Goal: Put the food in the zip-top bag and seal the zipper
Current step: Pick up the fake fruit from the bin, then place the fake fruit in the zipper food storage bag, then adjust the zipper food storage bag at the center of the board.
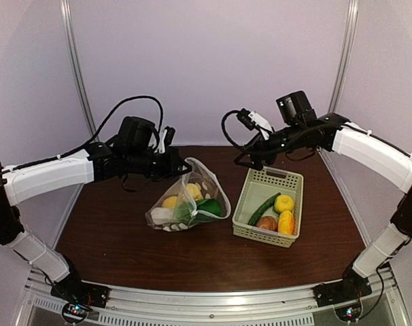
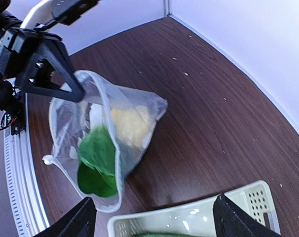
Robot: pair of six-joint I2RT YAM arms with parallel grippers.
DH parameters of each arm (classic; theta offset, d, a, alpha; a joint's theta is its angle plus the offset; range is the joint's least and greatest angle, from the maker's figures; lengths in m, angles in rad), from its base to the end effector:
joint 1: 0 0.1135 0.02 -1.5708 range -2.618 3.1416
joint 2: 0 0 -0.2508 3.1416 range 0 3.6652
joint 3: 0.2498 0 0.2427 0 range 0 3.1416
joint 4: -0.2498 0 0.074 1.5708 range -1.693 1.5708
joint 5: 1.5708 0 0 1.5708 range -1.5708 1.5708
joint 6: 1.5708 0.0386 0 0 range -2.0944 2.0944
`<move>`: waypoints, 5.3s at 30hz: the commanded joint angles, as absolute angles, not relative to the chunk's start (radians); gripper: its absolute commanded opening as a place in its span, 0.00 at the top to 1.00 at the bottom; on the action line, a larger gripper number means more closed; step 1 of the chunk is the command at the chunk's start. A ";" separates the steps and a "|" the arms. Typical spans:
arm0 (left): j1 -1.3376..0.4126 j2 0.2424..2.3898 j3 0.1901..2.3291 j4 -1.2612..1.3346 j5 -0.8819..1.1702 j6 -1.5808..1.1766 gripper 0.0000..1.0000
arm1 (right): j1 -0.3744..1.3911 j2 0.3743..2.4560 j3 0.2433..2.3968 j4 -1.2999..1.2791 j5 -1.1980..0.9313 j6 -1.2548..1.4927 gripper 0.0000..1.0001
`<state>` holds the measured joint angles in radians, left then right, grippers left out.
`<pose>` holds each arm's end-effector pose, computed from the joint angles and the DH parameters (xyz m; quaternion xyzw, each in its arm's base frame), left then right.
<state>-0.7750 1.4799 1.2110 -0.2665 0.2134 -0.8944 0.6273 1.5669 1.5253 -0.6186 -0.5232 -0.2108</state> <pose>0.2343 -0.2409 0.3016 0.0011 0.8656 -0.4268 0.2618 0.2650 0.2160 0.3486 -0.4569 0.7462 0.3151 0.3676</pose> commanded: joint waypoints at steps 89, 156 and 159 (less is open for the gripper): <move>-0.767 1.572 1.260 -0.238 0.270 -0.858 1.00 | 0.521 1.553 1.553 -0.843 -0.673 -0.347 0.47; -0.767 1.427 1.198 -0.230 0.222 -0.853 1.00 | 0.756 1.647 1.427 -0.386 -0.385 0.012 0.24; -0.767 1.433 1.198 -0.228 0.225 -0.853 1.00 | 0.737 1.629 1.381 -0.428 -0.315 -0.016 0.28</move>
<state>-0.7673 1.4544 1.2041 -0.2630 0.2359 -0.8658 0.7685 1.6646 1.4437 -0.3840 -0.4282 0.0257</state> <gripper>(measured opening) 0.005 0.746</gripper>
